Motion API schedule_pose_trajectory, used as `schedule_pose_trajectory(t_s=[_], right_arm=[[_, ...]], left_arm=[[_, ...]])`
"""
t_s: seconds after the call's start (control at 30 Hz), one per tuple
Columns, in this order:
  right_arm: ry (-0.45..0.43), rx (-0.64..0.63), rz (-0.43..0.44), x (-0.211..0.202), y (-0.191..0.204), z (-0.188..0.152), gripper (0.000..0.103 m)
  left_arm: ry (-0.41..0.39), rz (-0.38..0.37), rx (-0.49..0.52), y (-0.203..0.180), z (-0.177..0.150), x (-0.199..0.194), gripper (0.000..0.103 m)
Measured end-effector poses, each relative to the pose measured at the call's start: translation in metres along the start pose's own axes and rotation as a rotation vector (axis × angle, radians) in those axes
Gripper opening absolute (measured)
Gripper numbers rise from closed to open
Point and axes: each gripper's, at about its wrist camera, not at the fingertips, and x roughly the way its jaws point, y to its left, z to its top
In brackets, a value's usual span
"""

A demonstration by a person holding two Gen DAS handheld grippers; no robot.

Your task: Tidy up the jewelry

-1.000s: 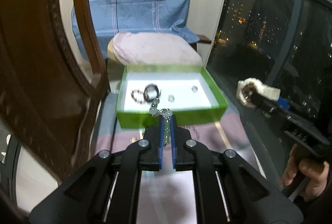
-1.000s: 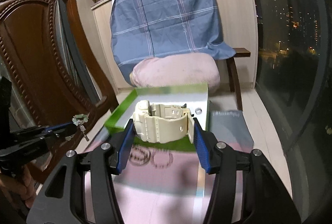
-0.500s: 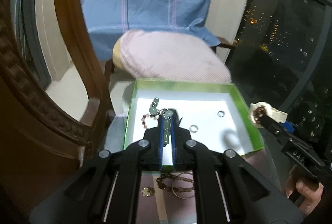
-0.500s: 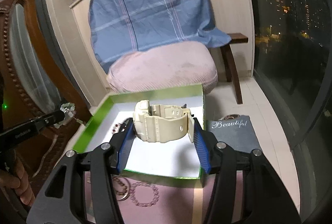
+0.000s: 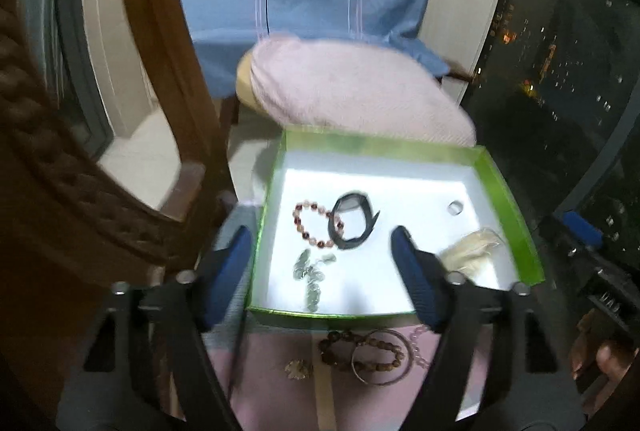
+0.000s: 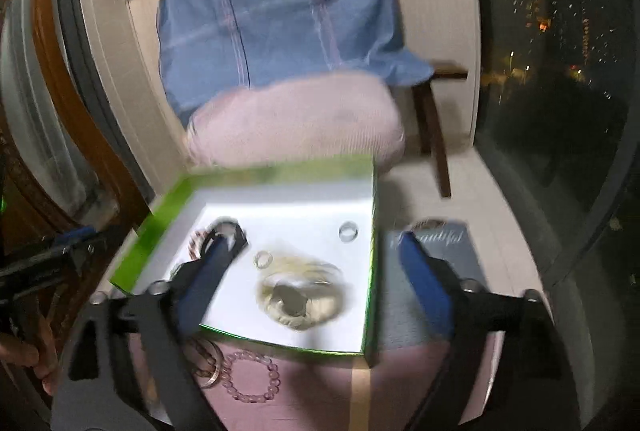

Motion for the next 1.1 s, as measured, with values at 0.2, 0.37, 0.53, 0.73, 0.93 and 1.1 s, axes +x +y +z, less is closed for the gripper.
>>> schedule_pose_trajectory(t_s=[0.2,0.37,0.53,0.73,0.93,1.1], right_arm=[[-0.234,0.043,-0.003,-0.086,-0.014,0.009,0.099],[-0.241,0.06,0.017,-0.133,-0.017,-0.01,0.099],[-0.258,0.001,0.024,-0.168,-0.006,-0.031,0.099],[-0.182,-0.023,0.02,-0.173,0.002,-0.062,0.099],[-0.173,-0.046,0.011,-0.17,0.009,-0.066,0.099],[-0.149,-0.022,0.016,-0.163,0.005,-0.066,0.099]], left_arm=[[-0.136,-0.007,0.092,-0.01,-0.023,-0.082,0.096],[-0.129,-0.003,0.137,-0.013,-0.06,-0.115,0.096],[-0.091,-0.019,0.134,-0.011,-0.095,-0.132,0.096],[-0.042,-0.051,0.097,-0.016,-0.119,-0.131,0.096],[-0.045,-0.059,0.134,-0.03,-0.123,-0.13,0.096],[-0.041,-0.059,0.127,-0.029,-0.122,-0.128,0.096]])
